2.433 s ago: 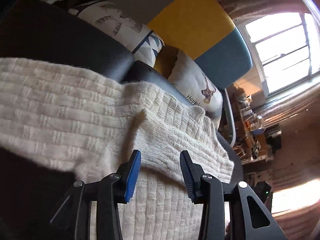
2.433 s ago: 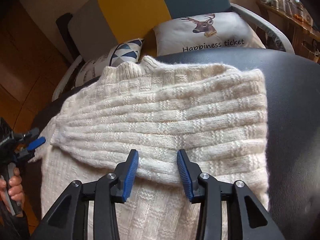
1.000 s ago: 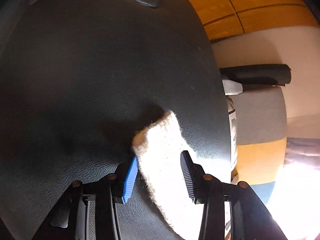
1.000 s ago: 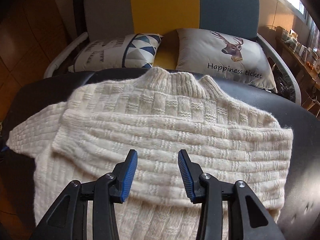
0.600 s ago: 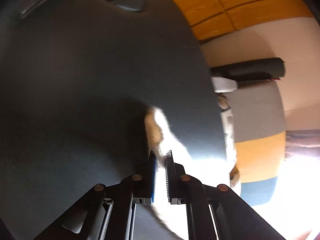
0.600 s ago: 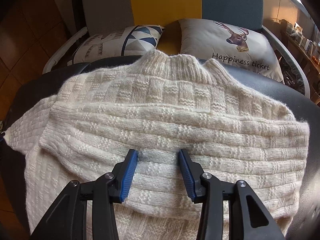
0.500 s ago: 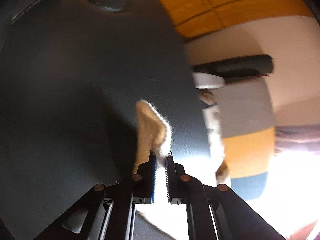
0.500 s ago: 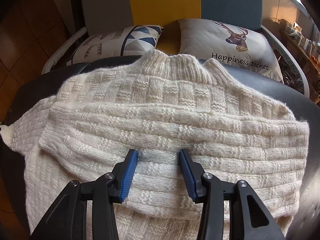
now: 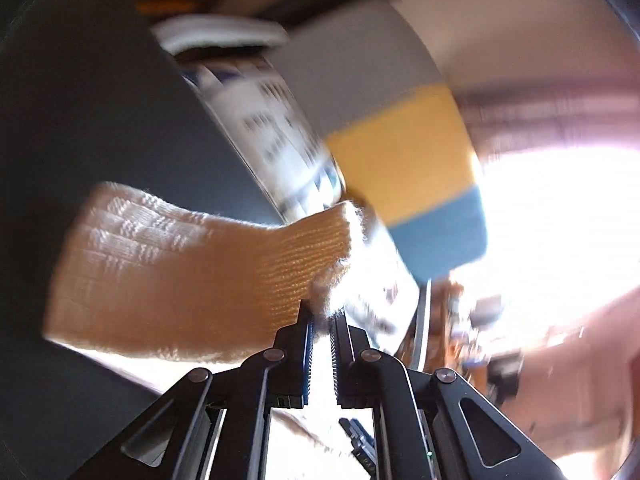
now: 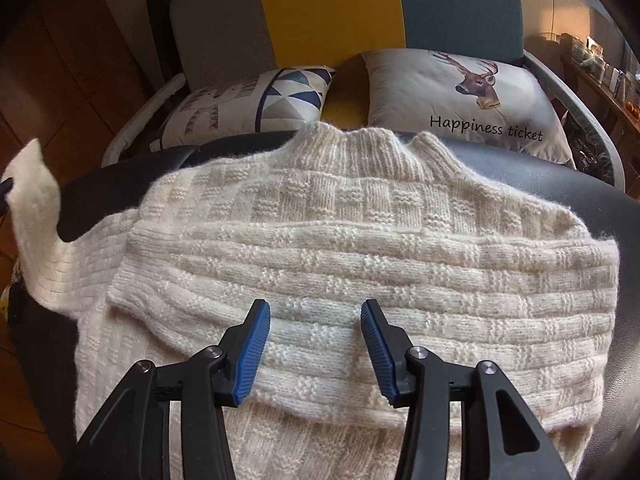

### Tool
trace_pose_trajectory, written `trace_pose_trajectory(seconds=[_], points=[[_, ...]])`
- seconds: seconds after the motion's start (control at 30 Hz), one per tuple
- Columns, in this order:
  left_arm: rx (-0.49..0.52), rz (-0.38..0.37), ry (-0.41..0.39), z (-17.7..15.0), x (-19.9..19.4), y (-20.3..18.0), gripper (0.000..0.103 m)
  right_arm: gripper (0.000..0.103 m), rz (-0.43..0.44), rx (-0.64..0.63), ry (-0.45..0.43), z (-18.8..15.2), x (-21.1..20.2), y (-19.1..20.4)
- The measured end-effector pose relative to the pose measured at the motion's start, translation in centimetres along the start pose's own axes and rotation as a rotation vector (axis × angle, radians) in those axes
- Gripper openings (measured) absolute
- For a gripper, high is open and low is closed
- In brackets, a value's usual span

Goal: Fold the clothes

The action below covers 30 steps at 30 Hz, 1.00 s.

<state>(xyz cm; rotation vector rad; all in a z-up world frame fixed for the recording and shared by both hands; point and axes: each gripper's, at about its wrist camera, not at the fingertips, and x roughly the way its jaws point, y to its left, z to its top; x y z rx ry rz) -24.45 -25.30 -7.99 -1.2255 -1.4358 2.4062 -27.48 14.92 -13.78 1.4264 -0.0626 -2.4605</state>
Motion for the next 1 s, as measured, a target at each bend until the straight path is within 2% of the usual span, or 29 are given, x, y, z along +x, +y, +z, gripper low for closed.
trace_pose_trajectory(seconds=[0.07,0.17,0.27,0.33,0.4,0.5,0.57,0.63,0.7,0.73,0.83,0.93,1.0], points=[[0.042,0.009,0.051,-1.2,3.4,-2.4,0.008,0.048,0.005,-0.028,-0.013,-0.4,-0.9,-0.1],[0.097,0.034,0.124,-3.3,8.4,-5.4,0.008,0.048,-0.054,-0.094,-0.020,-1.2,-1.5,-0.1],[0.145,0.069,0.184,-6.5,11.3,-6.8,0.007,0.048,-0.142,-0.141,-0.011,-1.9,-1.2,-0.1],[0.184,0.112,0.208,-9.0,12.0,-7.7,0.007,0.048,-0.132,-0.122,-0.014,-2.4,-1.1,-0.7],[0.203,0.105,0.264,-10.5,12.9,-7.6,0.008,0.048,-0.036,-0.030,-0.010,-2.6,-1.0,-2.0],[0.153,0.080,0.313,-11.1,13.3,-6.5,0.012,0.048,0.109,0.108,-0.007,-2.9,-1.0,-4.0],[0.134,0.031,0.307,-11.0,12.0,-6.2,0.018,0.048,0.234,0.202,-0.036,-2.9,-1.7,-4.6],[0.104,-0.017,0.294,-10.4,10.2,-5.8,0.028,0.048,0.369,0.303,-0.049,-2.7,-2.0,-4.6],[0.079,-0.081,0.275,-9.4,8.4,-5.4,0.034,0.048,0.515,0.404,-0.041,-2.4,-1.7,-4.3],[0.067,-0.101,0.262,-9.0,7.4,-4.8,0.034,0.048,0.559,0.447,-0.030,-2.2,-1.2,-3.8],[0.018,-0.122,0.216,-8.5,4.3,-1.9,0.038,0.048,0.559,0.486,0.001,-1.5,0.4,-2.3],[-0.032,-0.144,0.171,-8.1,1.2,1.1,0.041,0.048,0.554,0.627,-0.006,-2.1,2.2,-2.6],[-0.066,-0.153,0.143,-7.9,-0.5,3.2,0.041,0.044,0.567,0.689,-0.001,-2.7,3.3,-2.5]])
